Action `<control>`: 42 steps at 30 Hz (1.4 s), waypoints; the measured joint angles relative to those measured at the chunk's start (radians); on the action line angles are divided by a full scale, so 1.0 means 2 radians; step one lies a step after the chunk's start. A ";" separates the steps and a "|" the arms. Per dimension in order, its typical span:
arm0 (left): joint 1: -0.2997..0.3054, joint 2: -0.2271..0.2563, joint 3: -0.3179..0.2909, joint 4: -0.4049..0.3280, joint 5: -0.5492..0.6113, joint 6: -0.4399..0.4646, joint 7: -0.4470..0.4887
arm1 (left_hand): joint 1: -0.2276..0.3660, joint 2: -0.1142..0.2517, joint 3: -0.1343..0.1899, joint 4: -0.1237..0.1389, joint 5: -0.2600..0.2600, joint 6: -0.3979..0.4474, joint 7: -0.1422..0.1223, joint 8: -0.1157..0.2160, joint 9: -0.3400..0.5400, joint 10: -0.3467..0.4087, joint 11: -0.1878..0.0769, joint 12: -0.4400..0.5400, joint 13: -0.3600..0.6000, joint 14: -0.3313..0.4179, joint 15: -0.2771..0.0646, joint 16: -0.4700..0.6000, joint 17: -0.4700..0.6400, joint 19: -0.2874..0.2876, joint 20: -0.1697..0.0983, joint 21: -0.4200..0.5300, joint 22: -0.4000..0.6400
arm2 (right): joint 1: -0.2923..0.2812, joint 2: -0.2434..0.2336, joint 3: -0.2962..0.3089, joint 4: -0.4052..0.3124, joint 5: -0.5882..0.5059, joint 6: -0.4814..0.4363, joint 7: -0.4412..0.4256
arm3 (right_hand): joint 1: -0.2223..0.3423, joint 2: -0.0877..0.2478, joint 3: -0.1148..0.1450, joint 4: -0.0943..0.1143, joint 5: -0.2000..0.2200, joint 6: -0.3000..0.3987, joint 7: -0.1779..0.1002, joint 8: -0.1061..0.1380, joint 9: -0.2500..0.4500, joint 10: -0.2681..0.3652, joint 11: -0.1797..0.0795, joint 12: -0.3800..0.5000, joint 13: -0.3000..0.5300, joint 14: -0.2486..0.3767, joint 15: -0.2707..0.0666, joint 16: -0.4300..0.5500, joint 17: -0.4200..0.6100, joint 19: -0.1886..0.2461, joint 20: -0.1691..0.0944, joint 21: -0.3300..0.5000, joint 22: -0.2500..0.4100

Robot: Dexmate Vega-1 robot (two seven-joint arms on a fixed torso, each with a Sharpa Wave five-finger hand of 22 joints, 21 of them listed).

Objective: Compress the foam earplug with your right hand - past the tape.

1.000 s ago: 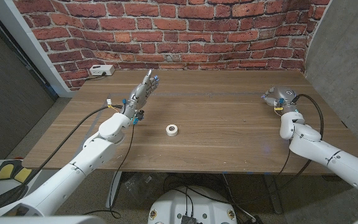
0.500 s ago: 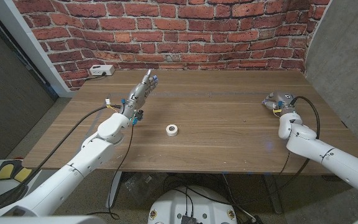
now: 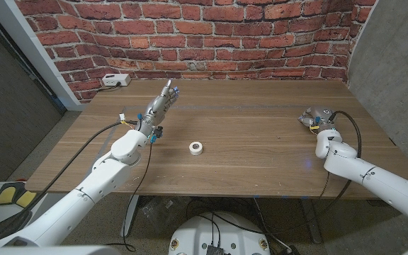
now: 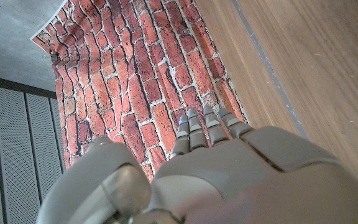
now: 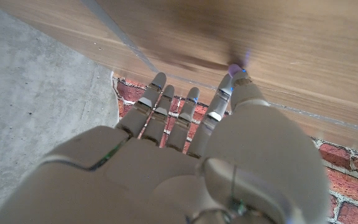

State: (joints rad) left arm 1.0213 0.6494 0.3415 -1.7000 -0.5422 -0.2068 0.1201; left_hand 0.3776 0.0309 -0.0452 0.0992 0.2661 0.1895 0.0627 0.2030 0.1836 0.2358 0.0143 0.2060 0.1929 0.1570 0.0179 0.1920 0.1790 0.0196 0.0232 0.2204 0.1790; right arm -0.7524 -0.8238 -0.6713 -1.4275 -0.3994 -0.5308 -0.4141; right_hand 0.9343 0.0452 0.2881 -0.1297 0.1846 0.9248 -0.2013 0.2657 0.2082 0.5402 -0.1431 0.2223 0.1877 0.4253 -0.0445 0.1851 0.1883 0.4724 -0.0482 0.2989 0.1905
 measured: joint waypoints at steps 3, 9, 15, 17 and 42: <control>0.000 -0.001 0.000 0.000 0.000 0.000 0.001 | 0.000 0.000 0.000 0.000 0.000 0.000 0.000 0.000 0.000 0.000 0.000 0.000 0.000 0.000 0.000 0.000 0.000 0.000 0.000 0.000 0.000 | 0.003 0.001 -0.004 0.003 0.000 0.000 -0.001 | -0.003 -0.003 -0.003 -0.003 0.000 -0.021 0.007 -0.011 -0.002 -0.009 0.005 -0.004 0.001 -0.006 -0.001 0.000 0.000 -0.003 0.003 -0.001 0.000; -0.003 -0.003 0.000 0.002 0.000 0.002 0.001 | 0.000 0.000 0.000 0.000 0.000 0.000 0.000 0.000 0.000 0.000 0.000 0.000 0.000 0.000 0.000 0.000 0.000 0.000 0.000 0.000 0.000 | 0.005 -0.001 -0.008 0.004 -0.001 -0.003 -0.002 | -0.009 -0.008 -0.003 -0.003 0.000 -0.059 0.019 -0.027 -0.002 -0.026 0.014 -0.008 0.001 -0.019 0.001 -0.002 0.000 -0.012 0.005 -0.007 0.001; -0.006 -0.005 0.002 0.006 0.000 0.003 0.001 | 0.000 0.000 -0.001 0.001 0.000 0.000 0.000 0.000 0.000 0.000 0.000 0.000 0.000 0.000 0.000 0.000 0.000 0.000 0.000 0.000 0.000 | 0.004 -0.008 -0.009 -0.005 -0.001 -0.004 0.002 | -0.034 -0.018 -0.013 0.004 0.002 -0.141 0.034 -0.046 -0.002 -0.061 0.032 -0.013 0.003 -0.055 0.012 -0.004 0.002 -0.041 0.018 -0.021 0.001; -0.007 -0.005 0.002 0.007 -0.001 0.004 0.000 | 0.000 0.000 -0.001 0.001 0.000 0.002 -0.002 0.000 0.000 0.000 0.000 0.000 0.000 0.000 0.000 0.000 0.000 0.000 0.000 0.000 0.000 | 0.002 -0.010 -0.008 -0.009 0.002 -0.004 0.003 | -0.051 -0.020 -0.019 0.010 0.002 -0.177 0.043 -0.046 -0.002 -0.077 0.043 -0.013 0.003 -0.067 0.020 -0.004 0.003 -0.049 0.023 -0.024 0.001; -0.018 -0.005 0.009 0.015 -0.005 0.012 -0.010 | 0.000 0.006 -0.001 0.001 -0.002 0.005 0.000 0.000 0.000 0.002 0.002 0.000 0.000 0.003 -0.003 0.000 0.000 0.002 0.002 0.000 0.000 | -0.087 -0.015 0.096 -0.097 0.121 0.127 -0.071 | -0.167 0.029 -0.041 0.065 -0.002 -0.264 0.087 -0.033 0.000 -0.058 0.075 0.010 0.004 -0.074 0.035 0.004 0.003 -0.055 0.014 -0.032 0.001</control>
State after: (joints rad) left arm 0.9853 0.6389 0.3603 -1.6703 -0.5529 -0.1836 0.0996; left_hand 0.3777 0.0420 -0.0480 0.1021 0.2620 0.1999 0.0633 0.2030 0.1836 0.2393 0.0179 0.2060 0.1929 0.1624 0.0125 0.1920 0.1790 0.0231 0.0270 0.2204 0.1790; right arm -0.9262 -0.8532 -0.4795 -1.6217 -0.1572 -0.2762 -0.5562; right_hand 0.5999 0.1032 0.2056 0.0004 0.1807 0.3965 -0.0281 0.1992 0.2072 0.4234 0.0070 0.2422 0.1967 0.2774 0.0254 0.1929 0.1952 0.3622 -0.0200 0.2352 0.1915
